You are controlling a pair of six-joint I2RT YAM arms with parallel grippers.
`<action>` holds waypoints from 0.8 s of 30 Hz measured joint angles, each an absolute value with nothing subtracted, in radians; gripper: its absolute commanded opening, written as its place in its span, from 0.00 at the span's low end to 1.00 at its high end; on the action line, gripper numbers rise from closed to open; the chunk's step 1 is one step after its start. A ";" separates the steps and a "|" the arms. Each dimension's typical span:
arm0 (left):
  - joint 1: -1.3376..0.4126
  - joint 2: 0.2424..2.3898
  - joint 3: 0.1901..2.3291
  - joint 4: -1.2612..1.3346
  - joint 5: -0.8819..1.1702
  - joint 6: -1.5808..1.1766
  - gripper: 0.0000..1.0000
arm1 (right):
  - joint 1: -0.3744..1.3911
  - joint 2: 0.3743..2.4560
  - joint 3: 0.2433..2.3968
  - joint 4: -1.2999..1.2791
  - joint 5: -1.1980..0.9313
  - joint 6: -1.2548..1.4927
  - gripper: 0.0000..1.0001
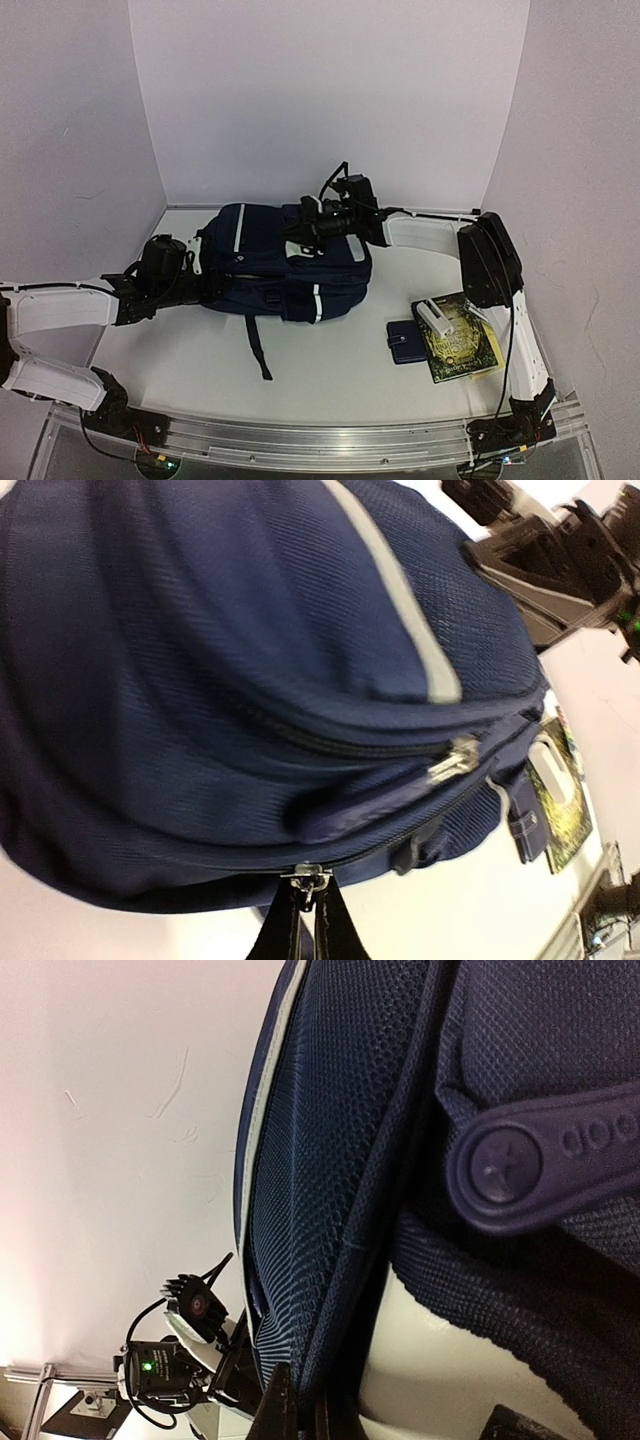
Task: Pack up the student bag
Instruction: Unzip the student bag at the center of the board.
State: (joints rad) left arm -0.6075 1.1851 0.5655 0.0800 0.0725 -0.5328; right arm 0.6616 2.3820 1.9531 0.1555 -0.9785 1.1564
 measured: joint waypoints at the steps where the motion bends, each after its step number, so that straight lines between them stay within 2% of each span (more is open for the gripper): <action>1: -0.607 1.182 0.566 0.074 0.061 -0.533 0.00 | 0.661 2.381 1.951 0.156 -0.980 1.156 0.00; 8: -0.608 1.176 0.596 -0.064 -0.085 -0.548 0.00 | 0.654 2.355 1.899 0.153 -0.994 1.131 0.00; 12: -0.612 1.178 0.652 -0.150 -0.147 -0.546 0.00 | 0.634 2.306 1.847 0.081 -0.999 1.026 0.00; 19: -0.625 1.194 0.701 -0.181 -0.079 -0.482 0.00 | 0.626 2.289 2.067 -0.476 -0.845 0.503 0.00; 24: -0.628 1.193 0.698 -0.157 0.058 -0.427 0.00 | 0.631 2.303 2.186 -0.704 -0.715 0.192 0.00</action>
